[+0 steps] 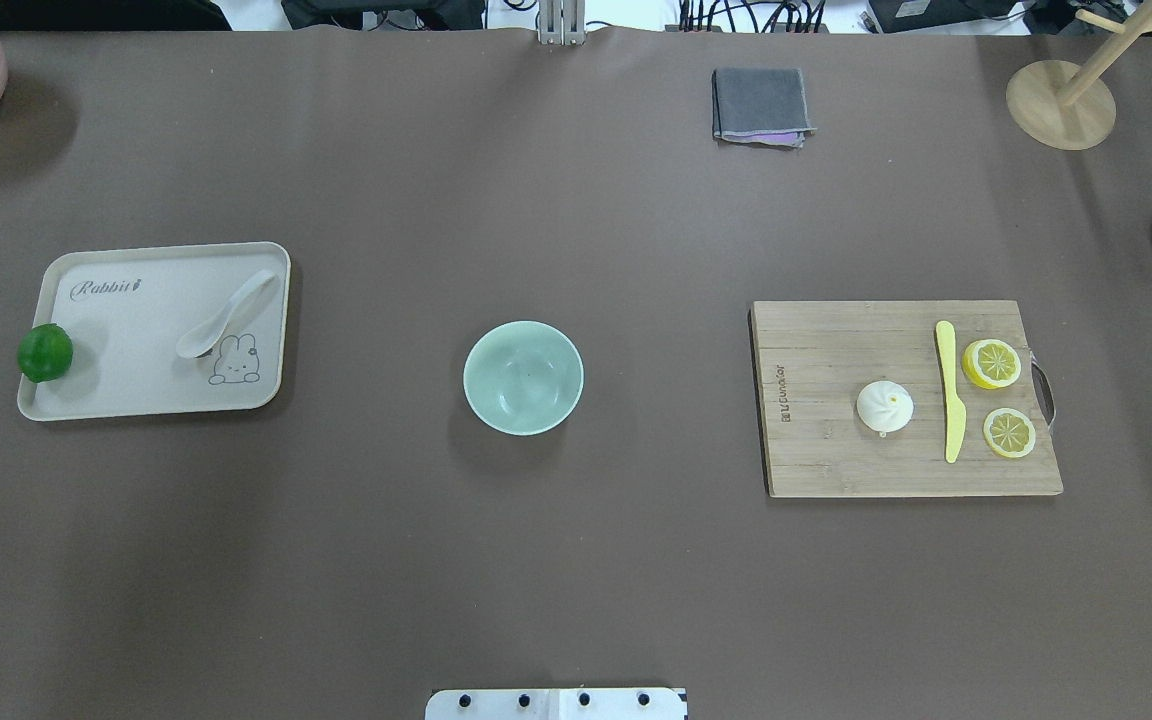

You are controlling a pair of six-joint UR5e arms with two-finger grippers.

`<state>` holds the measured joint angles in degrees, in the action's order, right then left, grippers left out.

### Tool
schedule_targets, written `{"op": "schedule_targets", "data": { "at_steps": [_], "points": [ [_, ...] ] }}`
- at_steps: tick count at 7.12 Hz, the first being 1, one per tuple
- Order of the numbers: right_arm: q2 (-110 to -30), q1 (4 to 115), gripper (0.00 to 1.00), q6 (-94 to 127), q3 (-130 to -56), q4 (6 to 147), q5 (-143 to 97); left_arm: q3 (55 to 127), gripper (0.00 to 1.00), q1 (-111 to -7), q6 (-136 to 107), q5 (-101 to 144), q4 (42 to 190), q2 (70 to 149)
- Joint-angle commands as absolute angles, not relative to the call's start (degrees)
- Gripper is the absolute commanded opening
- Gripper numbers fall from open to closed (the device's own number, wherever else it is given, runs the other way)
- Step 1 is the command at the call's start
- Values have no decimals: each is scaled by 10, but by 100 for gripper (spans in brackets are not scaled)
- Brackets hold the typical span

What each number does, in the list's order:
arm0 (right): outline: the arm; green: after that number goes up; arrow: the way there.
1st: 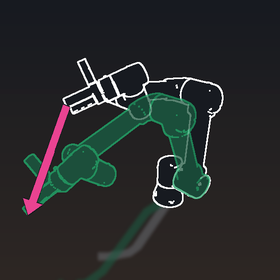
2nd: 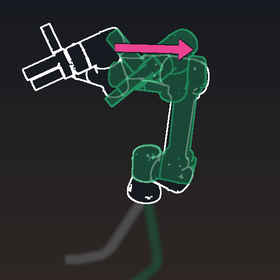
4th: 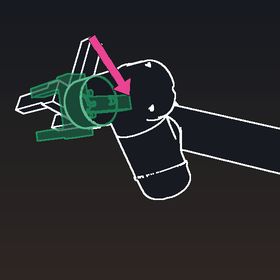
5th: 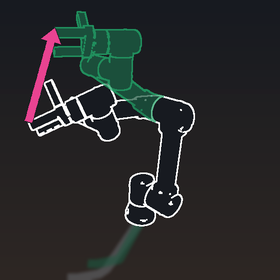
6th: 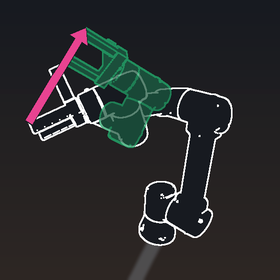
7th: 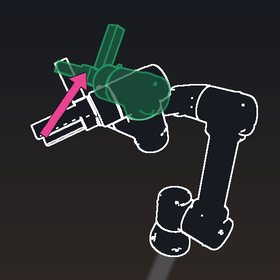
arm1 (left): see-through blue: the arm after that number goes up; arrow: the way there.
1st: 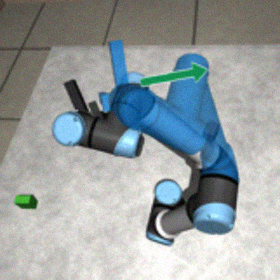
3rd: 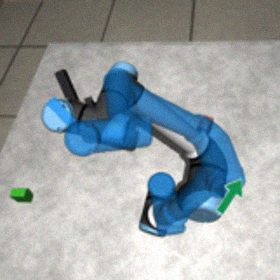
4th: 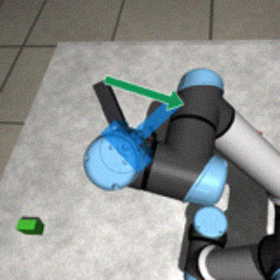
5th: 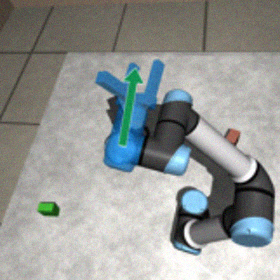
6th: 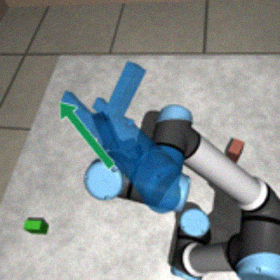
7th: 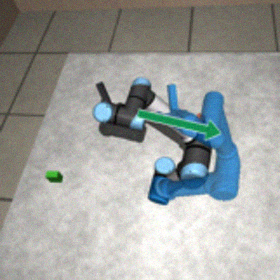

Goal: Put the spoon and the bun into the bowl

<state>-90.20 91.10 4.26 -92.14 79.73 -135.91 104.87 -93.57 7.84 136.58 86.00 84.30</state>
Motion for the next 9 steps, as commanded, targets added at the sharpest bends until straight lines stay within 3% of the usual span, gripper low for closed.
{"op": "schedule_targets", "data": {
  "at_steps": [1, 9],
  "points": [
    [-925, 911, 100, 42, -945, 797, -1358, 1050, 98, -935, 76, 1369, 861, 842],
    [-927, 910, 100, 46, -946, 791, -1366, 1071, 98, -936, 32, 1374, 867, 831]
  ]
}}
